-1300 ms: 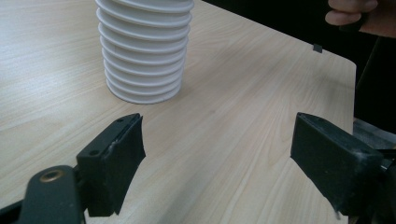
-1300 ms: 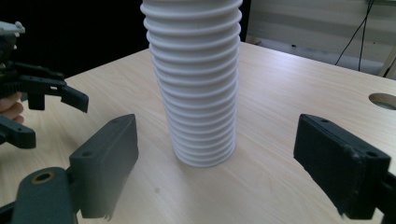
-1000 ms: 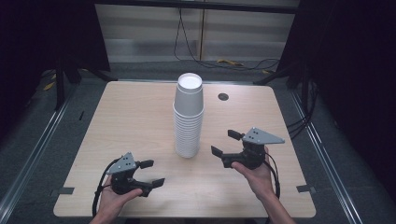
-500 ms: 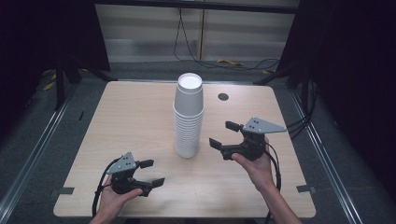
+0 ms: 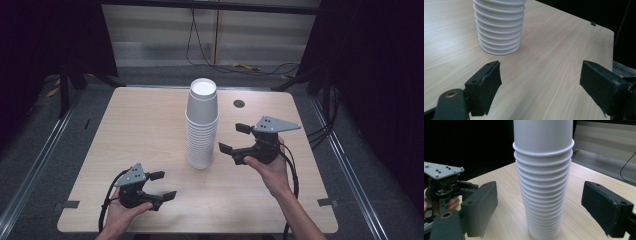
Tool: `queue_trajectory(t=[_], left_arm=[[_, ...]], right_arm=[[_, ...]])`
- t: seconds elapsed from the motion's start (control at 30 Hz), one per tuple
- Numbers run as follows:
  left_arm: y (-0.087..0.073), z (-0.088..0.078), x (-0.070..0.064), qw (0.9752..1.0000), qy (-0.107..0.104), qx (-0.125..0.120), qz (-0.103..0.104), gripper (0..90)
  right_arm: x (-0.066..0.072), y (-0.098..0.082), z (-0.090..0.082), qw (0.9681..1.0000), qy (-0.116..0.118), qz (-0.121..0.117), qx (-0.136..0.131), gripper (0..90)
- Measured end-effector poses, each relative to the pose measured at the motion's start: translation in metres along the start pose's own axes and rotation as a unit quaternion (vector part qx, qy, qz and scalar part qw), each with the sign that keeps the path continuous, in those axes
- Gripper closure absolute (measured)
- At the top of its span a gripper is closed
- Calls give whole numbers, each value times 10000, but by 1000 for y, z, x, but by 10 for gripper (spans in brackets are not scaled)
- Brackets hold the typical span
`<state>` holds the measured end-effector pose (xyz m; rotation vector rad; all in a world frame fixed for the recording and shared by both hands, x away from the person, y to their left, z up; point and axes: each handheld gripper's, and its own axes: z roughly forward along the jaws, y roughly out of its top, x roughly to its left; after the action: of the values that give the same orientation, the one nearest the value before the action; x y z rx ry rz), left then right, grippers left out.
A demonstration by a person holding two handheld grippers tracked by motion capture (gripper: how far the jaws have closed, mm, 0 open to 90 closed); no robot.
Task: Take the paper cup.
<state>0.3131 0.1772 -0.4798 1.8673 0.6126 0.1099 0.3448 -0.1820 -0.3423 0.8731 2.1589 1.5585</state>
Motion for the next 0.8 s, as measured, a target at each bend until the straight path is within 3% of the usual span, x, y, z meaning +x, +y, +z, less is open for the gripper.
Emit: queue_trajectory(t=[0.57,0.8], left_arm=[[0,0,1,10000,5,8,-47,167],[0,-1,1,10000,15,5,-50,162]], right_arm=[[-6,43,11,9993,297,-185,157,153],[-13,63,16,9987,455,-105,201,136]])
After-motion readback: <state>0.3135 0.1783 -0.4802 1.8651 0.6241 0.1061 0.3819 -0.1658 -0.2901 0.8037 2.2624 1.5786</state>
